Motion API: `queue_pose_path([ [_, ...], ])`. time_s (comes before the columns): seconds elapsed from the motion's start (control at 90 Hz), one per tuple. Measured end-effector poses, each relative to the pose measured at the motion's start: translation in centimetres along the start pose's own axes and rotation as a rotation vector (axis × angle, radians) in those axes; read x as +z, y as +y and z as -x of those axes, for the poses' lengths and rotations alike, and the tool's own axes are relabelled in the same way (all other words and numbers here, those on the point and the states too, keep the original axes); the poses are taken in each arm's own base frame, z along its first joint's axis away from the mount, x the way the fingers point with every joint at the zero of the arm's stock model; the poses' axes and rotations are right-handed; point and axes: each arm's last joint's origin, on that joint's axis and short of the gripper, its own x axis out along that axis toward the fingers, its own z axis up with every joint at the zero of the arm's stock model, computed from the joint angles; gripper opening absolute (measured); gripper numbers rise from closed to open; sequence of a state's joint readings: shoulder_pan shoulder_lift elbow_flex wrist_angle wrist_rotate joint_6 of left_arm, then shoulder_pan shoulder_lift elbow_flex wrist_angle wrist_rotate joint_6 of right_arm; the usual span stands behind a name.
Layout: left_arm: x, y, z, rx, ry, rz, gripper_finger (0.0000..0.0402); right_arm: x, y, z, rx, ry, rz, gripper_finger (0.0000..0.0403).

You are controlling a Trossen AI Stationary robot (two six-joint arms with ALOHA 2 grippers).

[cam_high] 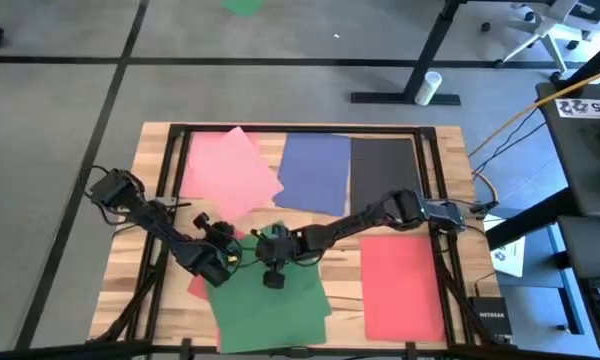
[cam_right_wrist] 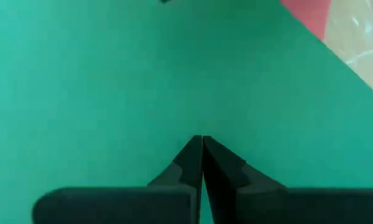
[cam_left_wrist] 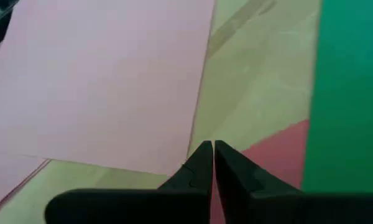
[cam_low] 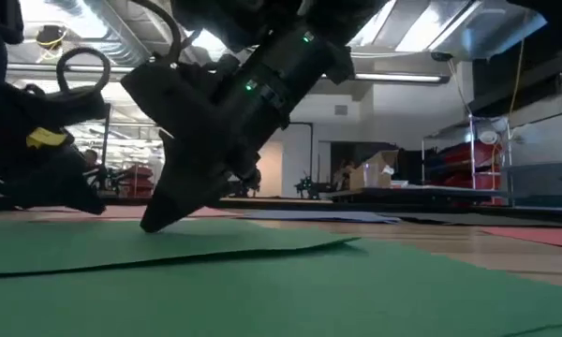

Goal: Organize paper
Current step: Stack the pink paper on top of the other pink papers on the table

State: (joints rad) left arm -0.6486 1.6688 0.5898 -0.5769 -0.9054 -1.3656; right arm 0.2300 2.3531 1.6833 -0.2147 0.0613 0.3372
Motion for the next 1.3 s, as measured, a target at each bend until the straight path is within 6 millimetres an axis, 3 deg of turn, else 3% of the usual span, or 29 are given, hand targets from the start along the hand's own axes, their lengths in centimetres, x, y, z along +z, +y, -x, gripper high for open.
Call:
queue_pose_path([
  [0.178,-0.9,0.8,-0.4,0.002,0.000,0.043,0.0000,-0.2,0.0,-0.1,0.019,0.004,-0.024,0.0000],
  [0.456,-1.8,1.6,0.6,0.035,0.046,0.043,0.0000,-0.3,0.0,-0.1,0.025,0.010,-0.024,0.0000],
  [0.822,-1.7,3.9,2.1,0.233,0.070,0.052,0.0000,-0.6,0.5,-0.1,0.015,0.006,-0.015,0.0000],
  [1.122,-0.7,2.5,2.8,0.026,-0.055,0.108,0.0000,-0.5,0.6,-0.2,0.025,-0.008,-0.015,0.0000],
  [1.3,-0.3,2.1,1.8,0.016,-0.105,0.094,0.0000,-0.4,0.6,-0.2,0.028,-0.011,-0.013,0.0000],
])
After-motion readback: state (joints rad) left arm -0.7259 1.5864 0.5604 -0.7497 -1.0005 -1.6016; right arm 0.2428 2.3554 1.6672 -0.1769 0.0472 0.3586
